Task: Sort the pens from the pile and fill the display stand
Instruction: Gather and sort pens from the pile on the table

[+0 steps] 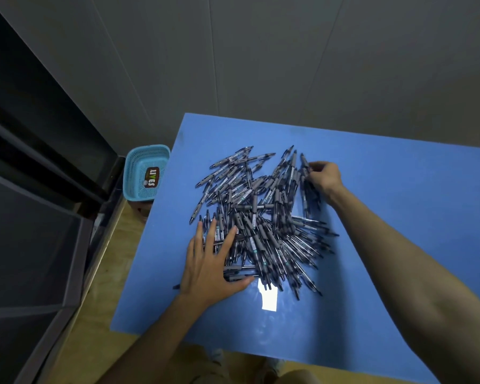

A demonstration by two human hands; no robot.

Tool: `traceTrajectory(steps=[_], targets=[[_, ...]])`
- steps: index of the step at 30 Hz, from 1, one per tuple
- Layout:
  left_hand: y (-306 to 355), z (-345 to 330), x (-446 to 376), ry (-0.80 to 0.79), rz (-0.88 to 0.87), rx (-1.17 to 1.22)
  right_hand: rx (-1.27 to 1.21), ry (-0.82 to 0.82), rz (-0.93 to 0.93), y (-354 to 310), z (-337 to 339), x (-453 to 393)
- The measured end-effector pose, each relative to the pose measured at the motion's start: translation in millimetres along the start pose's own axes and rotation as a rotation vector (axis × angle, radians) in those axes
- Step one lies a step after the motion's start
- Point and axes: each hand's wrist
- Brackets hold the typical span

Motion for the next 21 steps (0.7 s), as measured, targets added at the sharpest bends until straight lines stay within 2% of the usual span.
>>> traceTrajectory(steps=[7,10,14,21], targets=[[0,1,-1,0.000,-0.003,-0.021,-0.024,-0.109,0.143,1,-27,67],[0,2,0,-0.008,0.005,-0.027,0.131,-0.101,0.203,1,-25,66],[1,3,0,-0.012,0.002,-0.024,0.352,0.025,0.304,-17,-18,49],[0,4,0,-0.012,-0.013,-0.013,0.764,-0.186,0.712,-86,-72,27]])
Point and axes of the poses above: each hand's wrist, its own x-axis away from the middle knuckle, its own z-axis out of the back of the hand, y = z × x, and after that the axes turned 8 degrees about x, right-handed
